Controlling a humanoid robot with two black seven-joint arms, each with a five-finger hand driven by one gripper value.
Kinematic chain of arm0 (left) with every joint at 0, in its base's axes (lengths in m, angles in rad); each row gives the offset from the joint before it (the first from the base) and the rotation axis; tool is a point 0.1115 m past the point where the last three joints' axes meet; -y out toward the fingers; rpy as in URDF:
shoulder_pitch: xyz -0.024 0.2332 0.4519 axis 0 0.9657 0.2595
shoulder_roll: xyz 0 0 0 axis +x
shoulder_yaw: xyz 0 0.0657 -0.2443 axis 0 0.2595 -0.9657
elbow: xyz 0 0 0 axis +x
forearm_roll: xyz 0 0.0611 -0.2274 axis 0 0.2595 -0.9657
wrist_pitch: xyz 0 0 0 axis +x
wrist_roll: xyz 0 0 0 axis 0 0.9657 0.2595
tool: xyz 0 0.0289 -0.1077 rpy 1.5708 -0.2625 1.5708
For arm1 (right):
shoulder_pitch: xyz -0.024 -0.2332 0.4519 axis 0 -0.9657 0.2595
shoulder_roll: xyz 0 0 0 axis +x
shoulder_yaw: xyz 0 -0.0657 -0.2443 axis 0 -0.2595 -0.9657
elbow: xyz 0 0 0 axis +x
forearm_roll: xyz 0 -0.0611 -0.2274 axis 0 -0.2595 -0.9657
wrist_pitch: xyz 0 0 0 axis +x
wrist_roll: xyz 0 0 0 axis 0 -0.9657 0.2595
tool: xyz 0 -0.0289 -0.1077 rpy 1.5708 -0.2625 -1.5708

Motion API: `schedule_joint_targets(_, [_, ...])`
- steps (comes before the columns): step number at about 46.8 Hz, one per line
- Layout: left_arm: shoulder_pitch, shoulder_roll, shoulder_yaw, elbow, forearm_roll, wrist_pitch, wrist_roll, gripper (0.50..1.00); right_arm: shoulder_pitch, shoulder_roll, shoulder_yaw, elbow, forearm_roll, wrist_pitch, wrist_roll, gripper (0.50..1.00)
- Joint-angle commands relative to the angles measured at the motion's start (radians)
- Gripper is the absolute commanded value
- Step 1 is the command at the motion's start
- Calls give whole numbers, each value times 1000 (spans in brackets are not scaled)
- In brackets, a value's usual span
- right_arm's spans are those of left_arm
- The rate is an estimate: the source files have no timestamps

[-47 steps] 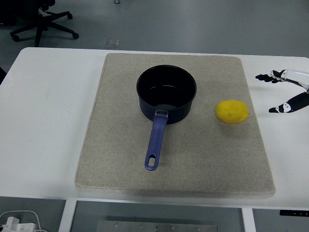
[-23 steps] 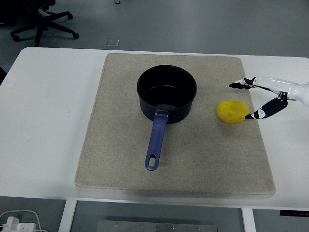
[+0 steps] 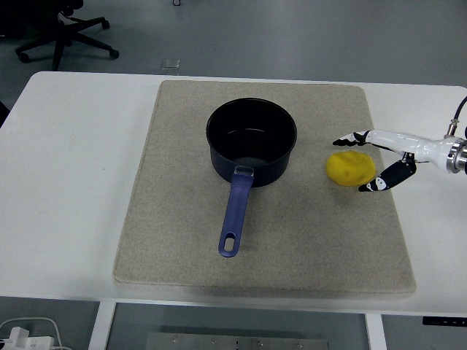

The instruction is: Put the potato in the blue pot

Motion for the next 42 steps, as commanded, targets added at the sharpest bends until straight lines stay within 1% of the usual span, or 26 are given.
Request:
schedule_joint_targets(1, [0,0,0,0,0,0,0,994,0,18,-3,-22,0,-5,0,926])
schedule_joint_targets(15, [0,0,0,0,0,0,0,994,-8,36,-3,-53,0,-8,0,921])
schedule_joint_targets(21, [0,0,0,0,0,0,0,994,-11,36,-4,-60,0,-8,0,911])
schedule_joint_targets(24, [0,0,0,0,0,0,0,994,-11,39,-4,-62,0,-19,0,911])
schedule_joint_targets(30, [0,0,0,0,0,0,0,994,-11,55,-20,-63,0,-37,0,899])
schedule_joint_targets(34, [0,0,0,0,0,0,0,994,-8,56,-40,-63,0,-43,2,881])
schedule_joint_targets(39, [0,0,0,0,0,0,0,994,-11,56,-43,-63,0,-65,2,879])
schedule_joint_targets(40, [0,0,0,0,0,0,0,994,-11,56,-43,-63,0,-65,0,874])
schedule_joint_targets(42, [0,0,0,0,0,0,-2,994,-9,56,-43,-63,0,-65,2,848])
